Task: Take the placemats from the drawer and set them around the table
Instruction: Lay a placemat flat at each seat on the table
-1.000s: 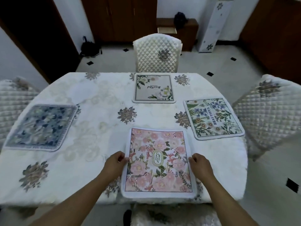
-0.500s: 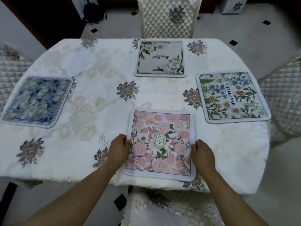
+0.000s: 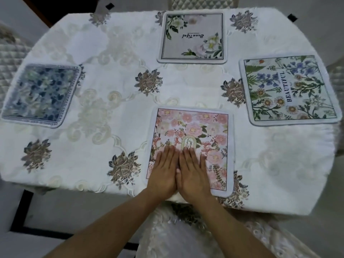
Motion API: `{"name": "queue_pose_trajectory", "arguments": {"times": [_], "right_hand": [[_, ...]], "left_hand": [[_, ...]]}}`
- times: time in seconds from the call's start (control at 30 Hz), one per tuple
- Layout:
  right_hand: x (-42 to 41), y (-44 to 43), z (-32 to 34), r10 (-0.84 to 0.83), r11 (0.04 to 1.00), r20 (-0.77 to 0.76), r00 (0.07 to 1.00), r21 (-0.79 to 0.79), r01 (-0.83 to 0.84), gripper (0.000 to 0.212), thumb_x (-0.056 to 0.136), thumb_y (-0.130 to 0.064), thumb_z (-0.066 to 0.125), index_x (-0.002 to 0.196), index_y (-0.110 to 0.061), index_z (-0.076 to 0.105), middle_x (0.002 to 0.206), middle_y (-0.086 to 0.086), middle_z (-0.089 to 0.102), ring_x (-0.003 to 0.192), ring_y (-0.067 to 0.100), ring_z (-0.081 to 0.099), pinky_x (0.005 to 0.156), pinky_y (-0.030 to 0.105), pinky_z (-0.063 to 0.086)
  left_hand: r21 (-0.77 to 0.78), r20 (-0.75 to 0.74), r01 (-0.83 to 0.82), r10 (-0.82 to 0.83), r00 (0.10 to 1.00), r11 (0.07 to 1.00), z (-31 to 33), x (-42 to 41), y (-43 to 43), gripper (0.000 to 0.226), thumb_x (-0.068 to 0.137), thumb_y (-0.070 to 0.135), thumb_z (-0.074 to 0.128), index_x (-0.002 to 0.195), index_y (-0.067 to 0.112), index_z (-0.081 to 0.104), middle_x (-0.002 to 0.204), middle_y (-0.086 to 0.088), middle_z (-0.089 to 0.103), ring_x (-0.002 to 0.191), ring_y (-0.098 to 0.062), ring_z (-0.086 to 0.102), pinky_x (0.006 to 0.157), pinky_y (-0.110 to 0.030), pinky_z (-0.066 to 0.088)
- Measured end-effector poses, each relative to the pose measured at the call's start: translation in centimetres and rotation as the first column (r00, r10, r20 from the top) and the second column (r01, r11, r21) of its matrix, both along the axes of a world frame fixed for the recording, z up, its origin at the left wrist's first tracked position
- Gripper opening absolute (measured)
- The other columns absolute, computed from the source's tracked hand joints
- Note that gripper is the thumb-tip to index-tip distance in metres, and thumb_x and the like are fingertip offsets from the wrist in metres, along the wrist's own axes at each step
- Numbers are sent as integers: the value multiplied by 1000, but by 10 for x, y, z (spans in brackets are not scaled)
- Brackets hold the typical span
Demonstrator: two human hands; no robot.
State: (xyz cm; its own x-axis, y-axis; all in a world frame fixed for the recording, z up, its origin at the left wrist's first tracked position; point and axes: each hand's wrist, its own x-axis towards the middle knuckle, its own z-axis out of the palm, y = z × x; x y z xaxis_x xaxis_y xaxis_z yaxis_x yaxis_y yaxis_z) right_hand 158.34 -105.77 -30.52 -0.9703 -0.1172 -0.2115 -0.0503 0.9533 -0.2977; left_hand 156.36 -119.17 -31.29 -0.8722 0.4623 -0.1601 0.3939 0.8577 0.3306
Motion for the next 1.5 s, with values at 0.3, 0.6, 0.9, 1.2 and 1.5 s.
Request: {"name": "queue_pose_trajectory", "arguments": {"times": [0.3, 0.6, 0.9, 1.2, 1.5], "right_hand": [[6, 36, -3, -36, 999, -3, 999, 23, 36, 69, 97, -45, 24, 154, -7, 13, 163, 11, 8, 151, 25, -1, 122, 48, 7], [15, 94, 9, -153, 987, 57, 987, 53, 150, 69, 97, -45, 21, 154, -6, 16, 162, 14, 15, 151, 25, 4, 120, 53, 7], [-148, 45, 21, -128, 977, -41, 991, -179, 118, 70, 92, -46, 5, 155, -16, 13, 164, 4, 10, 151, 18, -3, 122, 45, -4], [-162, 68, -6, -2, 1000, -54, 999, 12, 2, 67, 99, -48, 14, 155, -13, 6, 164, 7, 5, 151, 19, -4, 122, 42, -3], [-136, 138, -11, -213, 976, -57, 975, 28, 215, 67, 100, -43, 18, 154, -8, 2, 164, 11, 1, 151, 20, -7, 123, 44, 0]], "left_hand": [[-74, -51, 15, -19, 999, 997, -2, -2, -24, 65, 100, 37, 34, 152, 3, 14, 161, -15, 11, 150, -26, 3, 121, -46, 10], [-80, 35, -9, 12, 999, 997, 8, -3, -64, 64, 101, 45, 17, 153, 7, 9, 162, -11, 3, 150, -27, 0, 121, -43, 0], [-62, -20, 64, -65, 998, 996, 13, -152, 58, 88, 87, 38, 50, 152, 4, 0, 161, -18, 2, 148, -31, -9, 121, -49, -1], [-112, -66, 125, -133, 989, 986, -2, -180, 34, 64, 101, 42, 15, 153, 7, 3, 162, -12, 3, 149, -22, -6, 122, -42, 1], [-86, -30, -107, 105, 994, 990, -5, -190, -42, 67, 102, 45, 17, 152, 2, 4, 161, -19, 3, 149, -30, -3, 121, -40, -2]]}}
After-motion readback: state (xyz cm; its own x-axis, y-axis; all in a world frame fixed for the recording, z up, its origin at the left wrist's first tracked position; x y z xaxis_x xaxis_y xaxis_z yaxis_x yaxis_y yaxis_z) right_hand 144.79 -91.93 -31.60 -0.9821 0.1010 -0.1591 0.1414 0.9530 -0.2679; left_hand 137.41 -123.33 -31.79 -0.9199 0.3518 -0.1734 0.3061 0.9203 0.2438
